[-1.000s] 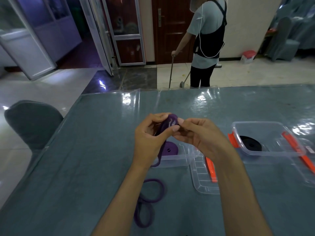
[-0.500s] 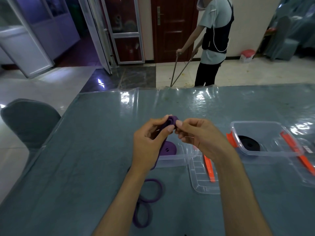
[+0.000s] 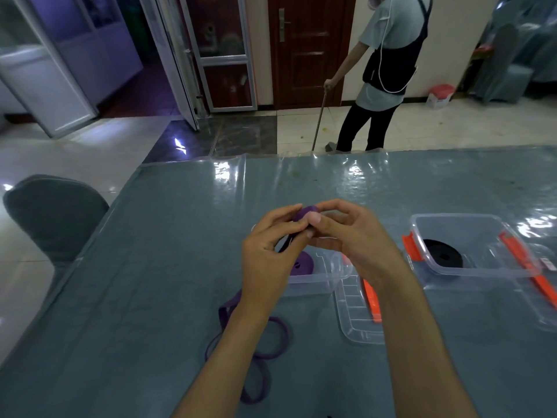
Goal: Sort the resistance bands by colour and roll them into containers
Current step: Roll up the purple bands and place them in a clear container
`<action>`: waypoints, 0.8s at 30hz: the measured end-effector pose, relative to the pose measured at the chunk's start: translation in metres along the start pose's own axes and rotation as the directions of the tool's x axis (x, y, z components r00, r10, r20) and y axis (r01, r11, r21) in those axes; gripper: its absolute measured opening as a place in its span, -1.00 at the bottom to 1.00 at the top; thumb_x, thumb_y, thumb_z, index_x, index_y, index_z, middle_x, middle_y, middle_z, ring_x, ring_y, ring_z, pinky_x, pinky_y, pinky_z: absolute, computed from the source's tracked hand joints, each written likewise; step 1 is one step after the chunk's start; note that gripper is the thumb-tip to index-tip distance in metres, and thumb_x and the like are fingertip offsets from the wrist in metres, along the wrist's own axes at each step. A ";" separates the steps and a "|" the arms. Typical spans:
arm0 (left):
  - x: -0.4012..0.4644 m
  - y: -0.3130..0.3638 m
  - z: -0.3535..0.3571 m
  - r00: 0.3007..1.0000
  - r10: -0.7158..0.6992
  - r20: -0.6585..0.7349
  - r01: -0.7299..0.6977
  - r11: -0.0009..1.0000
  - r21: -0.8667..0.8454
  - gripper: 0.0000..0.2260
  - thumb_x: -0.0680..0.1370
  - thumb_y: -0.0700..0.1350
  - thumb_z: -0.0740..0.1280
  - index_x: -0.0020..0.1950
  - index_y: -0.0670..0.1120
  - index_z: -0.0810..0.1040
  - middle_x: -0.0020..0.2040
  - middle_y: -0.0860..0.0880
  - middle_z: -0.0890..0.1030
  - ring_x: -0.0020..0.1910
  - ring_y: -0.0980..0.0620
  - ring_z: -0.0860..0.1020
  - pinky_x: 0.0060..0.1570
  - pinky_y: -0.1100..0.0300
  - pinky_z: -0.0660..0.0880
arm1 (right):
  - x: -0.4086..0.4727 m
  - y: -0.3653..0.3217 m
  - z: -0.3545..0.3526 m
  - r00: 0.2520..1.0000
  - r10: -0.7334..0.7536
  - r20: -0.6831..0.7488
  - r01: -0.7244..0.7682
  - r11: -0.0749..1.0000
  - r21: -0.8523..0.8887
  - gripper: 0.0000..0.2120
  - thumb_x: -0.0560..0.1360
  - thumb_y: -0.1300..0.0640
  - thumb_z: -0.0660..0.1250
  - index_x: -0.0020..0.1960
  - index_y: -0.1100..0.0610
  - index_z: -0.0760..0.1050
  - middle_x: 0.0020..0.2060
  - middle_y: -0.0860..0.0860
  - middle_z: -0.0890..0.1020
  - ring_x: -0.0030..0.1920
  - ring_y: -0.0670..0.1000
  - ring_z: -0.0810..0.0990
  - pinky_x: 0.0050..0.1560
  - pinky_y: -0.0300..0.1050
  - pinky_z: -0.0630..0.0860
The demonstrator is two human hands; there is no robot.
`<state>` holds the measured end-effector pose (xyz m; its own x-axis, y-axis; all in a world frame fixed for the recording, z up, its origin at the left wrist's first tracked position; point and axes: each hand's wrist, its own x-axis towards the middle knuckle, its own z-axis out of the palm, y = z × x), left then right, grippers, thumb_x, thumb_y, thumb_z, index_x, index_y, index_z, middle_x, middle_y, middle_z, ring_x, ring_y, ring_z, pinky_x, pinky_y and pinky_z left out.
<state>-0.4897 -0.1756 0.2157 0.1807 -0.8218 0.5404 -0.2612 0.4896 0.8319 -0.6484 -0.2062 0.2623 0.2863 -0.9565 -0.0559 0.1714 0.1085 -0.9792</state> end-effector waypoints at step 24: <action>0.026 0.033 -0.026 0.943 -0.280 0.180 0.317 0.920 -0.229 -0.82 0.57 -0.28 0.47 0.13 -0.10 0.71 0.05 -0.05 0.77 0.10 -0.06 0.73 0.18 0.06 0.63 | -0.005 0.001 0.002 0.959 -0.276 -0.060 0.281 0.956 0.082 -0.84 0.45 0.22 0.50 -0.02 0.24 0.59 -0.07 0.16 0.75 -0.03 0.22 0.76 0.02 0.16 0.70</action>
<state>-0.4691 -0.1731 0.2603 0.0733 -0.9645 0.2536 0.0336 0.2565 0.9660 -0.6482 -0.2009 0.2621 0.1703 -0.9638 0.2051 0.3217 -0.1423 -0.9361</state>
